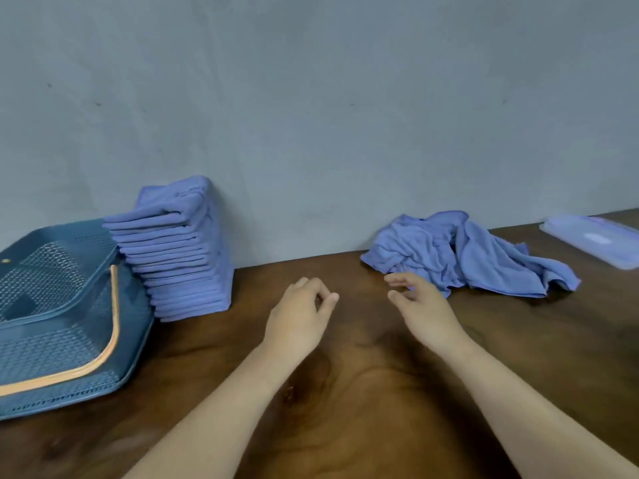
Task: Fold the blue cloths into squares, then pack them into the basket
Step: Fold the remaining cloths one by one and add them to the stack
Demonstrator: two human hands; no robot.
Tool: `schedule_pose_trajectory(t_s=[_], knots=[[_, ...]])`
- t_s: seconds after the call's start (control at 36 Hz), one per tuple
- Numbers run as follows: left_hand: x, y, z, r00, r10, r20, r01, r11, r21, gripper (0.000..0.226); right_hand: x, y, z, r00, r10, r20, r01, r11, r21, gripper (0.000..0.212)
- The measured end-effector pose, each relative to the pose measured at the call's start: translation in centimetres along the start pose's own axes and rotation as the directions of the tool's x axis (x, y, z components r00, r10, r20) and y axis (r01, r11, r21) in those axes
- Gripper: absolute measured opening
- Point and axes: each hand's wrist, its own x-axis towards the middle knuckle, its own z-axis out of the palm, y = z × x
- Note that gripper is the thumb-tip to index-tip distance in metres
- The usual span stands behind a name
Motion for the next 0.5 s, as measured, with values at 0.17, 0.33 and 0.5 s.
schedule_pose_trajectory(t_s=[0.17,0.33,0.5], knots=[[-1.3,0.2,6.3,0.999,0.022,0.025,-0.021,1.0,-0.013,0.013,0.5,5.6,-2.0,0.979,-0.11,-0.173,0.053,0.95,-0.307,0.031],[-1.1,-1.0,8.4,0.995,0.014,0.103,-0.02,0.998,0.052,0.013,1.6,8.0,-2.4,0.967,-0.174,-0.188,0.03,0.807,-0.59,0.04],[-0.9,-1.4,9.3,0.995,0.025,0.1,-0.038,0.99,0.132,0.018,2.5,9.1,-3.1,0.953,-0.152,-0.263,-0.089,0.686,-0.722,0.056]])
